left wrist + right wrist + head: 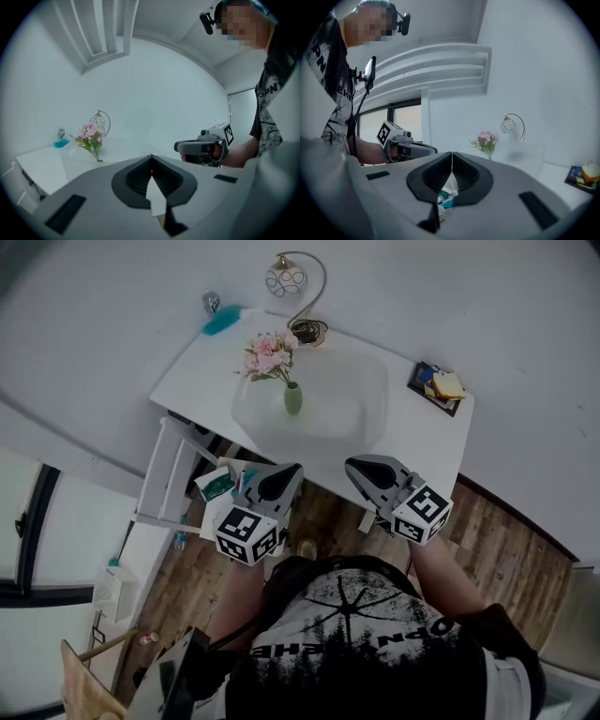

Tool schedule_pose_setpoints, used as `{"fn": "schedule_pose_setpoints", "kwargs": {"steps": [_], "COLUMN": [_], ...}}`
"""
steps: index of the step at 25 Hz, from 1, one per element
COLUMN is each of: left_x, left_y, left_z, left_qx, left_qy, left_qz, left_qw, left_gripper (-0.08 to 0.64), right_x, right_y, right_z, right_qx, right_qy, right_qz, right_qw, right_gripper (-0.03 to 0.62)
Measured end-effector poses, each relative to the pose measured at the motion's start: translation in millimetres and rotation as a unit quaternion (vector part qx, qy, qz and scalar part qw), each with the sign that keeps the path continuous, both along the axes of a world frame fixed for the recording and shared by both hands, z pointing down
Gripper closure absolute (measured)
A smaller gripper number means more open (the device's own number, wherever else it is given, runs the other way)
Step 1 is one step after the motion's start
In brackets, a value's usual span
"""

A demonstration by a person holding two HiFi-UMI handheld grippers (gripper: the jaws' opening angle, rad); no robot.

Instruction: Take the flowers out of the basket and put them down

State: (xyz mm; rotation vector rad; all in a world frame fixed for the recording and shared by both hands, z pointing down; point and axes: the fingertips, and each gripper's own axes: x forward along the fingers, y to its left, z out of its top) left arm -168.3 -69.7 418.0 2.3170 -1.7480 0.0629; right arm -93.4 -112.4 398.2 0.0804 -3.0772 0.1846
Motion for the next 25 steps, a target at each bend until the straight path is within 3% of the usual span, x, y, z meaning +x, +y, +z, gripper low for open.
{"fn": "schedule_pose_setpoints", "kwargs": {"steps": [12,25], "left_x": [-82,-114], "left_y": [-35,-54], "left_z": [-1,-1], "left_qx": [0.013,0.018], "left_qy": [0.003,0.011], "left_qz": [0.031,0.061], "left_qw": [0.9994,0.9979], "left_gripper": [0.548,0.548], "right_x": [-82,-120], "right_y": [-27,-33], "right_z": [-21,-25], "right_qx": [0.023,0.018], "right_qy": [-0.005,-0.006], "right_qz": [0.013,0.023], "right_qw": [1.0,1.0], "right_gripper": [0.575,0.574]}}
